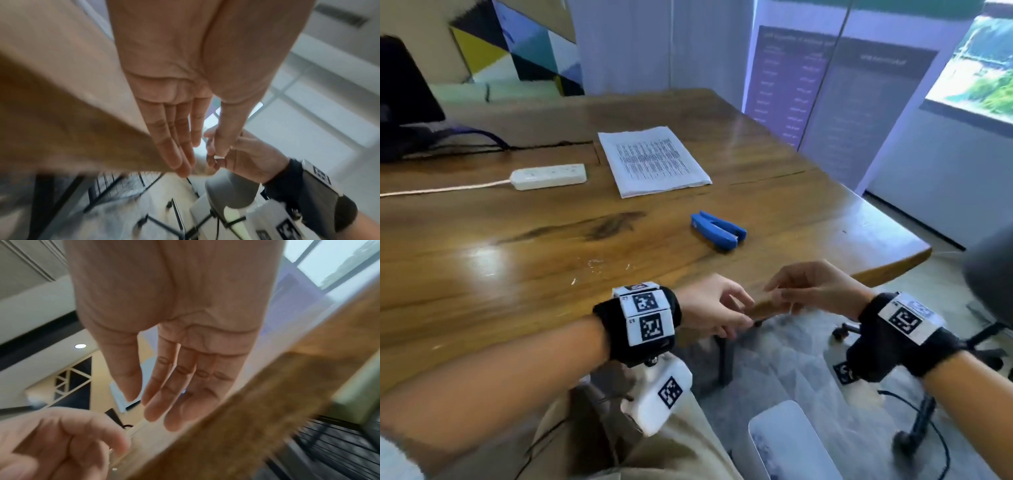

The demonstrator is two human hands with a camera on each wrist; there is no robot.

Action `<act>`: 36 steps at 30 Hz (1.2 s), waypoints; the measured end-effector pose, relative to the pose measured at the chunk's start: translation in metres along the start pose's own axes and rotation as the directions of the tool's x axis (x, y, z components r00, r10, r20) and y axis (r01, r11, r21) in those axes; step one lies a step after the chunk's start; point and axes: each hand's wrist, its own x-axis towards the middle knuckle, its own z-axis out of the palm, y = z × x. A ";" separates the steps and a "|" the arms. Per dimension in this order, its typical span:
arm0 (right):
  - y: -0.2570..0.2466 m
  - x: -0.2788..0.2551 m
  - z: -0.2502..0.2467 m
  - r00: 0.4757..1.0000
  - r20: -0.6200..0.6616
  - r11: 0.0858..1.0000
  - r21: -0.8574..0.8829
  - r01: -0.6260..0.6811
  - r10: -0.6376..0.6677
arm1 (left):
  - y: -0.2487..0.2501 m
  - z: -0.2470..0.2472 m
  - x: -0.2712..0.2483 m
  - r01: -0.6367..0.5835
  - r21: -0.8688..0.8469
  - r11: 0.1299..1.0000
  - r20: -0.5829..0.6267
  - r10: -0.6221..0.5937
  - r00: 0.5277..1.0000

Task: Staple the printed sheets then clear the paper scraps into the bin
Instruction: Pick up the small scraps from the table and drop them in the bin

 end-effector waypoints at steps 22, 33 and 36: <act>-0.133 0.162 0.152 0.852 0.253 0.788 -0.559 -0.258 0.458 | -0.105 -0.146 -0.119 0.433 -0.417 0.799 -0.279 -0.566 0.776; -0.162 0.210 0.171 0.937 0.274 0.925 -0.363 -0.110 0.219 | -0.091 -0.172 -0.093 0.266 -0.471 0.841 -0.456 -0.491 0.742; -0.156 0.206 0.149 0.954 0.239 0.942 -0.319 -0.100 0.183 | -0.097 -0.190 -0.107 0.269 -0.395 0.878 -0.509 -0.453 0.732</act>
